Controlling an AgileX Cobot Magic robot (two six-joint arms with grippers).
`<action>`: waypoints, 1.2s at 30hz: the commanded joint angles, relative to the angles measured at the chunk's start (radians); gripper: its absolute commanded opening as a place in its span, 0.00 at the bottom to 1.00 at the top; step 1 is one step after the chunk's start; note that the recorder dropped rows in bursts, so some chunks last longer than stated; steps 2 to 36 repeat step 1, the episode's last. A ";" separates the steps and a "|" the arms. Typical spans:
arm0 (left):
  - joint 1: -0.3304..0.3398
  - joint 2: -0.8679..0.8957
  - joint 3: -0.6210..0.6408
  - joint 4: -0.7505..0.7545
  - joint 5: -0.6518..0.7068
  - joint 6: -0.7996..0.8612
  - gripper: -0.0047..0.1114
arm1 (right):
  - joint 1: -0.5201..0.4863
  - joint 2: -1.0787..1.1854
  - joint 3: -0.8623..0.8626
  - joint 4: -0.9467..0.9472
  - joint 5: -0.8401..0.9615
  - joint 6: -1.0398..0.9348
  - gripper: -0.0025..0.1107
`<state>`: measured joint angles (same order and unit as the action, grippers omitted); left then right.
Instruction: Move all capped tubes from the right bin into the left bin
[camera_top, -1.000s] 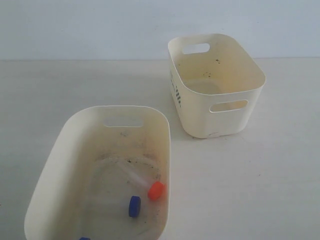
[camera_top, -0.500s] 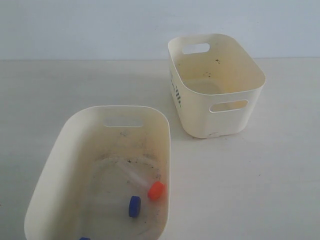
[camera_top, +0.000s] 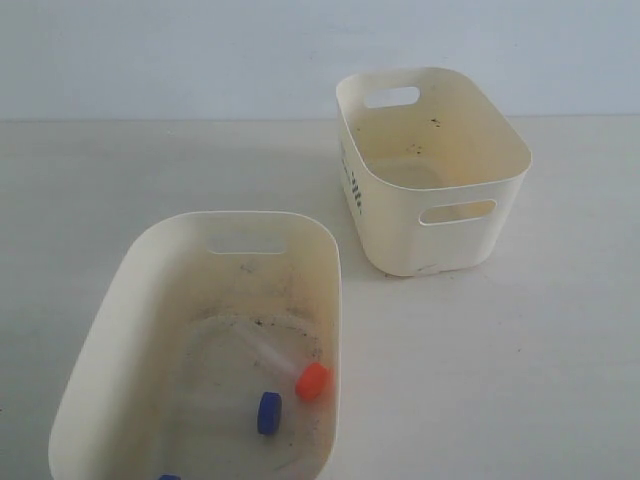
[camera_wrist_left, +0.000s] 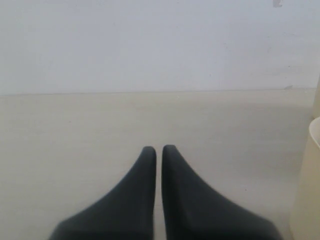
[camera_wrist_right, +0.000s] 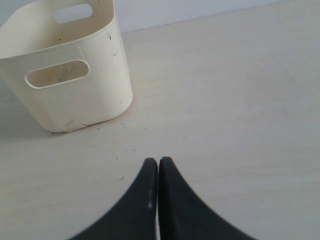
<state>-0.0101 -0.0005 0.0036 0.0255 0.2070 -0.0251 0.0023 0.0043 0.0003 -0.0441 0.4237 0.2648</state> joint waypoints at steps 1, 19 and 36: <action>0.000 0.000 -0.004 -0.006 -0.004 -0.010 0.08 | -0.004 -0.004 0.000 -0.012 0.000 -0.003 0.02; 0.000 0.000 -0.004 -0.006 -0.004 -0.010 0.08 | -0.004 -0.004 0.000 -0.012 0.000 -0.003 0.02; 0.000 0.000 -0.004 -0.006 -0.004 -0.010 0.08 | -0.004 -0.004 0.000 -0.012 0.000 -0.003 0.02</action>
